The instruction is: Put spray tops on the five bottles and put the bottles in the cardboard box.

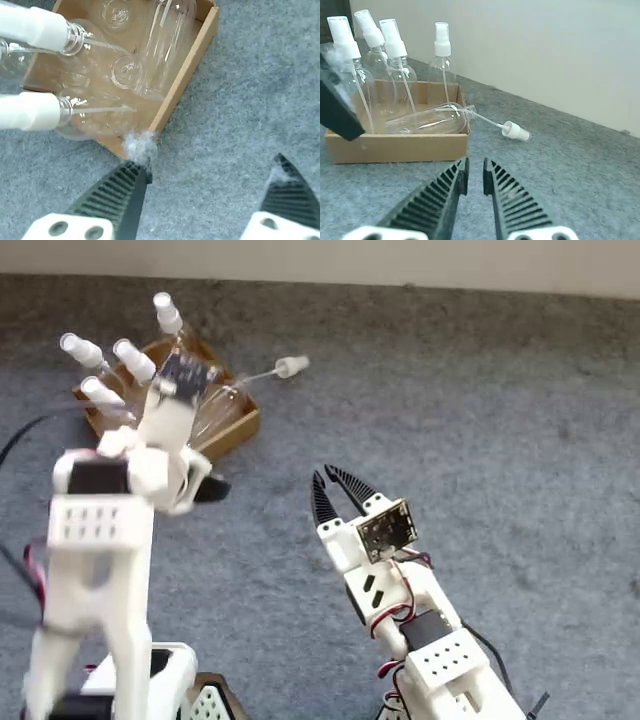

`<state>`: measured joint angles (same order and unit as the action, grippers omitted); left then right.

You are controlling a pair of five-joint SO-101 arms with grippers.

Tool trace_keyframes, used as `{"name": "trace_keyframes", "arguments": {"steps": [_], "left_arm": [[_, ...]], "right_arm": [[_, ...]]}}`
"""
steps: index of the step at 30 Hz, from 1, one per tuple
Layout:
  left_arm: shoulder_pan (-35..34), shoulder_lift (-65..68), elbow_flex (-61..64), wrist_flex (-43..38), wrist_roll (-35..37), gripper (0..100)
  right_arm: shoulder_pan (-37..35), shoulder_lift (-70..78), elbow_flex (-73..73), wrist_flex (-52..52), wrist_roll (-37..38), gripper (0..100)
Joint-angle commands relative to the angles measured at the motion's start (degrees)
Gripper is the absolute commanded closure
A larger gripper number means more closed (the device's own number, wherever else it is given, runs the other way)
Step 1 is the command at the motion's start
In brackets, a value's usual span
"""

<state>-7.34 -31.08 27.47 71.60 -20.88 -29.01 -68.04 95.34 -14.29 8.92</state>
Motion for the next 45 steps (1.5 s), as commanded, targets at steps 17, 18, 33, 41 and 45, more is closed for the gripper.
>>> {"name": "trace_keyframes", "arguments": {"steps": [17,18,33,41,45], "left_arm": [[5.8,48.2,-45.8,0.3,-0.6,68],[5.8,50.2,-47.9,0.3,-0.6,68],[5.2,61.9,-61.7,0.1,-0.8,68],[4.4,64.0,-61.8,-1.1,-9.8,68],[3.3,64.9,-61.8,-2.8,-9.8,68]], "right_arm": [[0.9,-0.2,9.5,1.8,0.4,95.0],[0.9,-0.2,9.5,1.8,0.4,95.0],[0.8,-0.2,9.5,1.9,0.4,95.0],[0.7,-0.2,9.5,2.0,0.4,95.0],[0.7,-0.2,9.5,2.0,0.4,95.0]]}}
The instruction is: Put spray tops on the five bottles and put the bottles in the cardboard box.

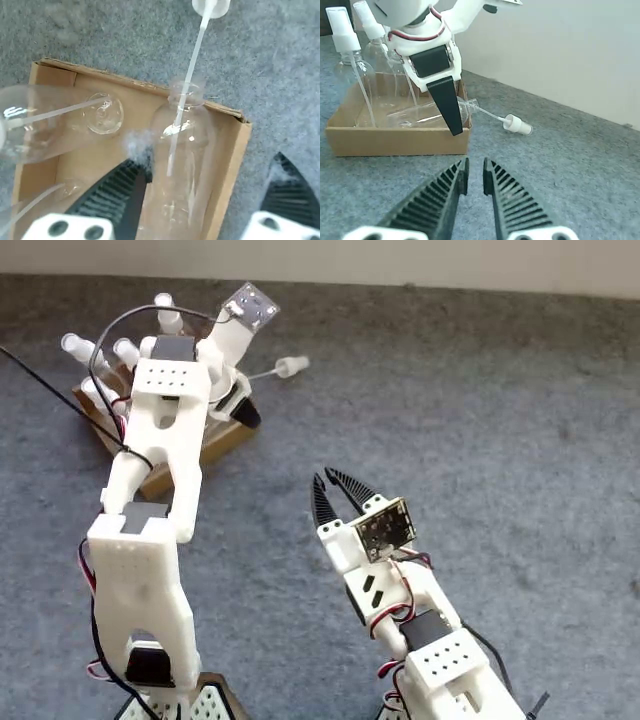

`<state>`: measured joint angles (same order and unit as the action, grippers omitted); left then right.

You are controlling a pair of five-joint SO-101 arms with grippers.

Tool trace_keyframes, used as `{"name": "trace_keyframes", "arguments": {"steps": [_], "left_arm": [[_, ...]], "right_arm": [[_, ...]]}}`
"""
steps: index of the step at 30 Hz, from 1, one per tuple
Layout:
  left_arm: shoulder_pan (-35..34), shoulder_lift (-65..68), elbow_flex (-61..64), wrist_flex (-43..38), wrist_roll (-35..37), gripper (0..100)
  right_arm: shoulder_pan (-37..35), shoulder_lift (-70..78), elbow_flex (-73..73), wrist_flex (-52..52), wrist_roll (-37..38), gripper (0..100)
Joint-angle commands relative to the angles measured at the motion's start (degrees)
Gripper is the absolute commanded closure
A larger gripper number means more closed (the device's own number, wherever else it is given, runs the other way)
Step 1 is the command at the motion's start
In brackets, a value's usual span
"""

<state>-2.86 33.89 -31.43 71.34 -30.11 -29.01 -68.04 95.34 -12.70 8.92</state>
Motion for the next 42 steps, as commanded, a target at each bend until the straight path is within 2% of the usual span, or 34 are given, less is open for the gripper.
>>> {"name": "trace_keyframes", "arguments": {"steps": [1,9,31,36,42], "left_arm": [[-1.4,0.2,-2.9,-3.5,-0.6,68],[-2.3,3.1,-4.0,-6.8,-0.7,68],[-2.3,4.5,-7.4,-6.2,-0.5,68],[-2.2,3.1,-13.0,0.1,-0.6,68],[-2.9,3.1,-13.3,0.5,-0.8,68]], "right_arm": [[0.7,-0.2,9.5,0.4,0.4,95.0],[0.7,-0.2,9.5,0.4,0.4,95.0],[0.7,-0.2,9.6,0.4,0.4,95.0],[0.7,-0.2,9.7,0.4,0.4,95.0],[0.7,-0.2,9.7,0.4,0.4,95.0]]}}
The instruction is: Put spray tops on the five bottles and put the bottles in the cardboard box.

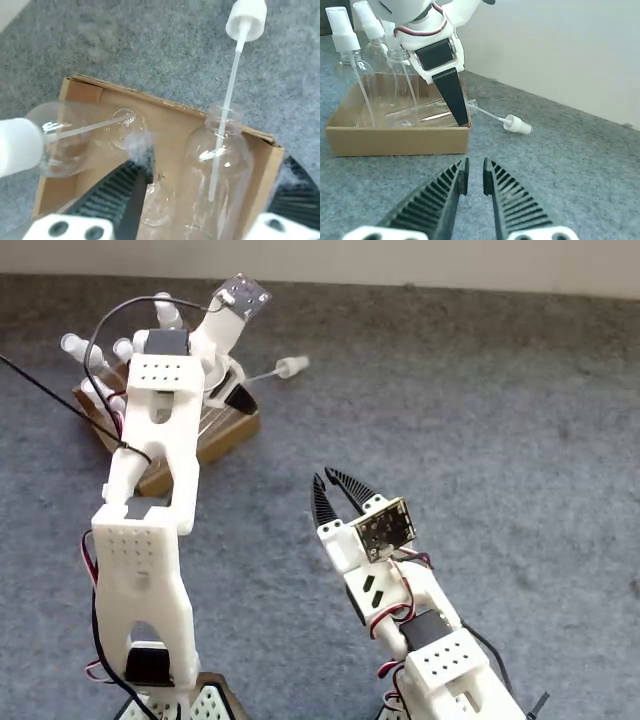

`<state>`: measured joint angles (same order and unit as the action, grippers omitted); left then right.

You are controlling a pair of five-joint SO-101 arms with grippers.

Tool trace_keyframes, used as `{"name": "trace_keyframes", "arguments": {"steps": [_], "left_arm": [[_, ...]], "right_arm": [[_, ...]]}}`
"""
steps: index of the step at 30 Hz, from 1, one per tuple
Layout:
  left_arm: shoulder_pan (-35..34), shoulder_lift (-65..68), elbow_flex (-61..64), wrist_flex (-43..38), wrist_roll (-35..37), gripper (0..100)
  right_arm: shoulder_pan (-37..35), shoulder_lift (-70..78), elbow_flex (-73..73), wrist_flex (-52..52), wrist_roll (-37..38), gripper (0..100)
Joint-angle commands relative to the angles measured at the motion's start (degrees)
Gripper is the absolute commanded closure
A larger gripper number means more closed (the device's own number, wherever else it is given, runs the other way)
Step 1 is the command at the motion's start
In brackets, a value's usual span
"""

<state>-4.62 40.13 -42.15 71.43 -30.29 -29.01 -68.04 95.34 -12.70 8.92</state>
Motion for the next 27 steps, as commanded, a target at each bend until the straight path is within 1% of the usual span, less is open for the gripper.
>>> {"name": "trace_keyframes", "arguments": {"steps": [1,8,10,14,27], "left_arm": [[-1.2,-3.1,-2.5,0.4,-0.6,68],[-4.0,-2.7,-2.3,-1.2,-0.7,68],[-4.0,-0.7,-2.7,-1.2,-0.7,69],[-3.5,2.1,-2.8,-2.5,-0.7,74],[-1.5,2.7,-2.4,-2.4,-0.6,75]], "right_arm": [[0.7,-0.2,9.7,0.4,0.4,95.0],[0.7,-0.2,9.7,0.4,0.4,95.0],[0.7,-0.2,9.7,0.4,0.4,95.0],[0.7,-0.2,9.7,0.4,0.4,95.0],[0.7,-0.2,9.7,0.5,0.4,95.0]]}}
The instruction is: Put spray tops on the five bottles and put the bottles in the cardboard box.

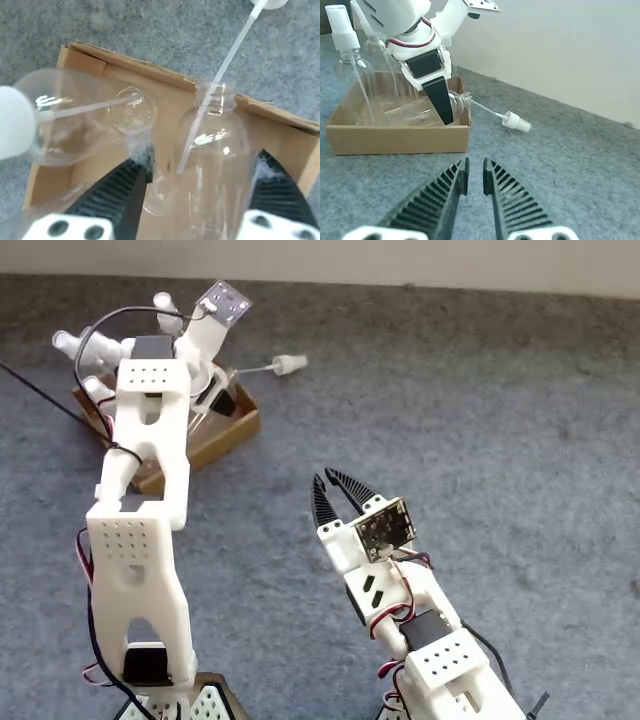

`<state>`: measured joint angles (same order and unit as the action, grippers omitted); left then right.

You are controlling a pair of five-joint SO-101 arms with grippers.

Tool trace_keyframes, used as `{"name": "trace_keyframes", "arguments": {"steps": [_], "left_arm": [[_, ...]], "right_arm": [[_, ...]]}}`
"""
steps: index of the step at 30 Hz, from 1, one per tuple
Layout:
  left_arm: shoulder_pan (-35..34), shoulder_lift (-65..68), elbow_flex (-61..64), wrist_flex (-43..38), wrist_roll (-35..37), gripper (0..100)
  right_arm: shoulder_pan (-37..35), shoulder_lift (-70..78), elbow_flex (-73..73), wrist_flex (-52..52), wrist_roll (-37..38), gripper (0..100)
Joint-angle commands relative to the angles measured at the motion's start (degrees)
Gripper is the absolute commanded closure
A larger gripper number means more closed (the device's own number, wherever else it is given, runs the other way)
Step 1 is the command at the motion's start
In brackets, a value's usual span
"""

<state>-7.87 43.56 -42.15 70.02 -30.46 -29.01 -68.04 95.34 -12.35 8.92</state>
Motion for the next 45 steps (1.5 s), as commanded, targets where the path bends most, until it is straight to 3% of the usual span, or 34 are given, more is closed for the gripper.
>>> {"name": "trace_keyframes", "arguments": {"steps": [1,15,20,45], "left_arm": [[1.9,-0.7,-2.6,-1.0,-0.4,75],[3.2,-0.7,-2.4,-1.0,-0.4,75],[3.2,-0.7,-2.4,-1.0,-0.4,82],[3.8,-1.6,-2.9,0.7,-0.4,82]], "right_arm": [[0.7,-0.2,9.7,0.1,0.4,95.0],[0.7,-0.2,9.7,0.1,0.4,95.0],[0.7,-0.3,9.7,0.1,0.4,95.0],[0.7,-0.3,9.7,0.1,0.4,95.0]]}}
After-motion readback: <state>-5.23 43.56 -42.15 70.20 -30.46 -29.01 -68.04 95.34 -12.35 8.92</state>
